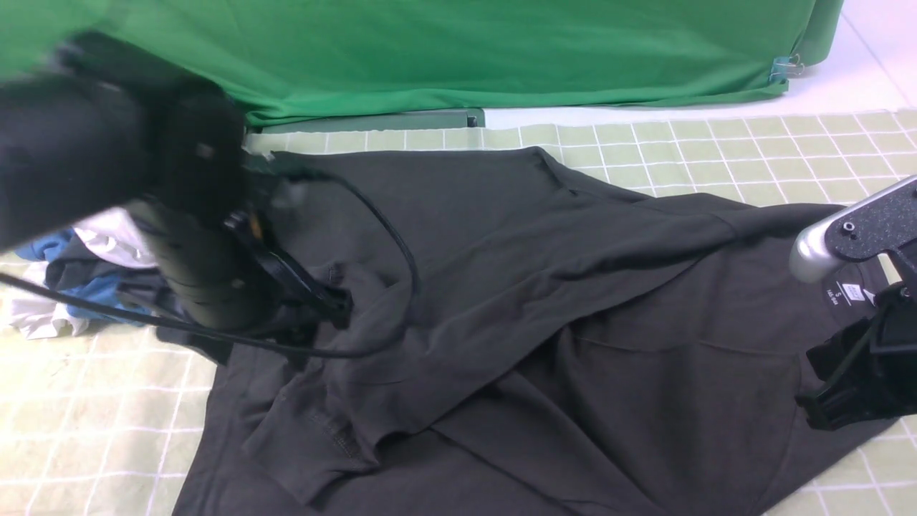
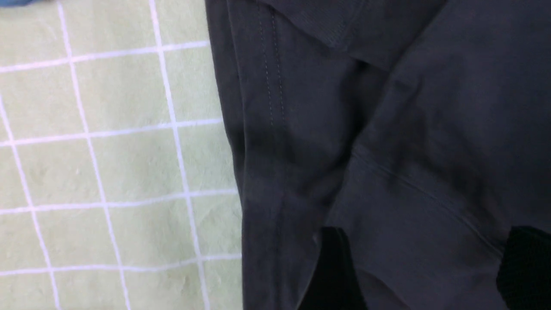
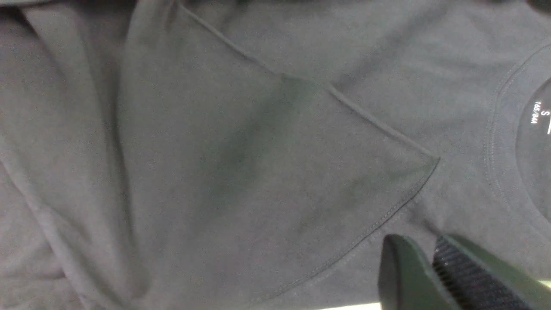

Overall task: Fold a long-sleeved shirt over a green coffee tablecloth.
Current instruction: 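Fold the left side of the dark shirt inward over its body with the left gripper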

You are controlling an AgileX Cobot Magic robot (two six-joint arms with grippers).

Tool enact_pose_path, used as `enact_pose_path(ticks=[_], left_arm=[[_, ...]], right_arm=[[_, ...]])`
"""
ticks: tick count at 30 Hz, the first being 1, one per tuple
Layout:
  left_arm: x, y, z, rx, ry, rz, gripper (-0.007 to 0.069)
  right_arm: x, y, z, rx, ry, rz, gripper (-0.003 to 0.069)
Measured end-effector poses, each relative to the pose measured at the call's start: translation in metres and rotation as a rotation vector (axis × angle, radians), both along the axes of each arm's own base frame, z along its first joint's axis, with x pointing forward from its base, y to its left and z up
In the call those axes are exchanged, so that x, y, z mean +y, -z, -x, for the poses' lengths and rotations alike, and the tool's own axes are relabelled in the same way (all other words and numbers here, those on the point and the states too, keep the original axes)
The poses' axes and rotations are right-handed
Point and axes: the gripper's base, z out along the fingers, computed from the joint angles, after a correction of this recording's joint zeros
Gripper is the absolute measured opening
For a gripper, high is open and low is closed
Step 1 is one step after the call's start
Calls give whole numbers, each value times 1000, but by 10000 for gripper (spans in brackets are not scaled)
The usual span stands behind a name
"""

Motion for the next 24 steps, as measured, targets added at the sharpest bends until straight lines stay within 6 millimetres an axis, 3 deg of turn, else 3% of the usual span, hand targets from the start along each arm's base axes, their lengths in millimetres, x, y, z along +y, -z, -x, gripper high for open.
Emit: enact_pose_path(ticks=[1, 6, 9, 12, 13, 14, 15, 16, 18, 24], left_arm=[[0, 2, -1, 0, 3, -6, 482], [-2, 50, -21, 75, 18, -59, 479], [-3, 63, -27, 83, 55, -64, 465], [-7, 73, -31, 85, 111, -49, 381], [-7, 74, -31, 86, 111, -49, 381], [-8, 75, -31, 91, 128, -35, 296], [-8, 75, -31, 93, 135, -30, 258], [-8, 74, -31, 92, 149, -30, 146], [-8, 70, -30, 79, 159, -26, 57], [-5, 36, -27, -33, 170, -6, 27]], right_arm=[[0, 0, 0, 0, 0, 0, 112], [0, 0, 0, 2, -1, 3, 113], [0, 0, 0, 3, -2, 4, 113], [0, 0, 0, 2, -7, 7, 113], [0, 0, 0, 2, -8, 8, 113], [0, 0, 0, 2, -10, 10, 115], [0, 0, 0, 1, -11, 10, 114], [0, 0, 0, 1, -14, 12, 113], [0, 0, 0, 1, -14, 12, 113], [-2, 0, -1, -1, -5, 16, 113]])
